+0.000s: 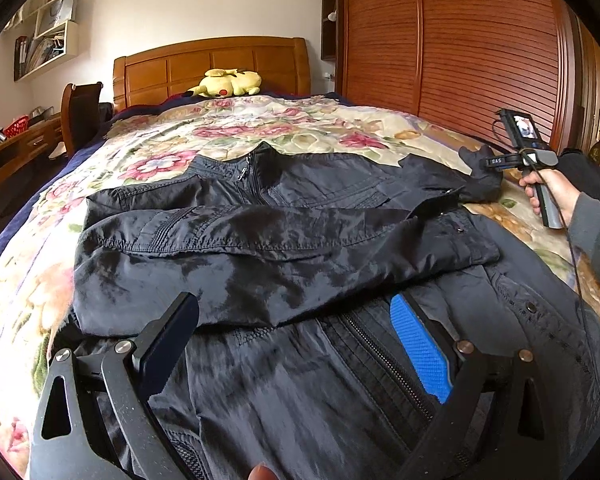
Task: Fold large clothes
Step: 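Move the right gripper to the other sleeve cuff and close on it, then lift the held sleeve with the right gripper and lay it across the jacket body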
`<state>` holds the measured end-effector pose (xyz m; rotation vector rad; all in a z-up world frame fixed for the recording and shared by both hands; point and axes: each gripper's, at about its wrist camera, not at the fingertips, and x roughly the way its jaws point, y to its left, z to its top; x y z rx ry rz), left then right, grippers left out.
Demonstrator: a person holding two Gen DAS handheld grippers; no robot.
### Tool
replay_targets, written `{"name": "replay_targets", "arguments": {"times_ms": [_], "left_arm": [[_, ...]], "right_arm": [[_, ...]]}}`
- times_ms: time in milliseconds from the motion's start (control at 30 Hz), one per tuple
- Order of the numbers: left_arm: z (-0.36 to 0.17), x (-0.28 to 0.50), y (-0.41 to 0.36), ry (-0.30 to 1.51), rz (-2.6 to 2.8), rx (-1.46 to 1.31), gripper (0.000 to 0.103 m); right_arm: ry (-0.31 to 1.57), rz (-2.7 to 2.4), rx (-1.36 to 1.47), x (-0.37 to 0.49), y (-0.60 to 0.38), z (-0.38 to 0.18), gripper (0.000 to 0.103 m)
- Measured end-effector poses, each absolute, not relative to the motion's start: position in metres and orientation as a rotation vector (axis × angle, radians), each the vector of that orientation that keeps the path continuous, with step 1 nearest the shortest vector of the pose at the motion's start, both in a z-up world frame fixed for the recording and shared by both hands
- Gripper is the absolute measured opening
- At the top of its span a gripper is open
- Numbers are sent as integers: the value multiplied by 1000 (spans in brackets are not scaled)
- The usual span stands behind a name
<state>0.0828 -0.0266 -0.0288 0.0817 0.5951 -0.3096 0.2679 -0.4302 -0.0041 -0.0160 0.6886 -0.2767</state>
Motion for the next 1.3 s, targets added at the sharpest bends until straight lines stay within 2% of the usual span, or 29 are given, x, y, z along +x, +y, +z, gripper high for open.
{"name": "replay_targets", "arguments": {"times_ms": [333, 700, 800, 867, 900, 933, 1300], "left_arm": [[-30, 84, -28, 600, -312, 83, 97], [-30, 84, -28, 600, -312, 82, 97], [-30, 83, -28, 600, -312, 82, 97], [-30, 83, -28, 599, -311, 82, 97], [-30, 83, -28, 599, -311, 82, 97], [-30, 83, -27, 599, -311, 82, 97], [-23, 77, -20, 569, -304, 58, 97]], "right_arm": [[785, -360, 2, 299, -439, -33, 68], [791, -344, -17, 300, -437, -37, 68], [793, -320, -45, 299, -430, -37, 51], [791, -308, -79, 297, -422, -36, 34], [790, -292, -92, 296, -418, -34, 16], [784, -291, -111, 294, -414, -31, 13], [585, -222, -199, 237, -359, 44, 10]]}}
